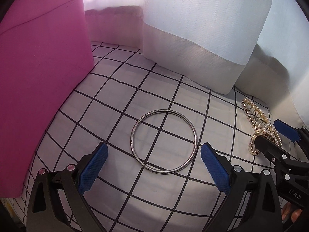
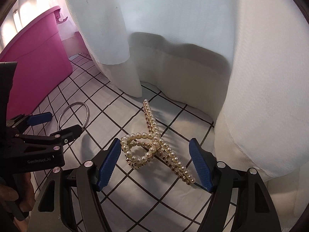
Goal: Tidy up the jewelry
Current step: 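Grasp the large silver ring with the left tool while the right tool grasps the pearl claw clip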
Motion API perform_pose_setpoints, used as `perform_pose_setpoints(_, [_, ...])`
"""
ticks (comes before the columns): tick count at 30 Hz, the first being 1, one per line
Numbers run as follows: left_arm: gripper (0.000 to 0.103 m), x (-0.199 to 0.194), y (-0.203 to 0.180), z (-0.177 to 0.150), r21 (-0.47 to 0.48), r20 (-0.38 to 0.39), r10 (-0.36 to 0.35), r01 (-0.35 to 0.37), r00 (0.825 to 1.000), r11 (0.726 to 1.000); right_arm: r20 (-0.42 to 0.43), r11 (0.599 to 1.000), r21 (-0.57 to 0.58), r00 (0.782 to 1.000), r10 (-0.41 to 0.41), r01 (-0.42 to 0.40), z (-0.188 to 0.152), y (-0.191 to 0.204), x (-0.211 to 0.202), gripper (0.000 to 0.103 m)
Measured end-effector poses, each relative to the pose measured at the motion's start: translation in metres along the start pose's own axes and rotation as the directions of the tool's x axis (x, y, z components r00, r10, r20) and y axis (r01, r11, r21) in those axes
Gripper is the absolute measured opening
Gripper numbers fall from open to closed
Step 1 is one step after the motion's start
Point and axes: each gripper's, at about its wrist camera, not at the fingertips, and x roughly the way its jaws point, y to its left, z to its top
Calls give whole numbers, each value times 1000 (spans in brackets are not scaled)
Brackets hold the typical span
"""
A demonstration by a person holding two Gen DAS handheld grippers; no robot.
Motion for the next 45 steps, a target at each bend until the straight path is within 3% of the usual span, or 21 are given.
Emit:
perform_pose_setpoints(17, [97,14,-14,20,32,46,33,-35,998,999,-17,1000,5,1000,7,-7,3,1,20,69])
perform_pose_setpoints(21, [94,5,-10,11,30,57,26,-28,998,999,-6,1000,-21,1000,-10,10,2,7,20,68])
perform_pose_setpoints(24, [83,-2,-7,3,31,74,25,-27,997,999,7,1000,-18,1000,-13,13,2,9,19,56])
perform_pose_setpoints(26, [71,-6,-7,1,33,86,23,-26,996,999,8,1000,-17,1000,-19,19,2,9,18,56])
perform_pose_setpoints(31, [71,-12,-4,-3,29,83,11,-13,997,1000,14,999,33,1000,19,-20,1,4,15,55])
perform_pose_setpoints(37, [71,-26,1,-12,-1,85,-7,7,996,1000,25,997,73,999,32,-33,-8,-4,-4,41])
perform_pose_setpoints(45, [71,-52,-7,-18,-3,111,-31,31,993,1000,43,994,92,998,48,-51,-23,-7,-24,40])
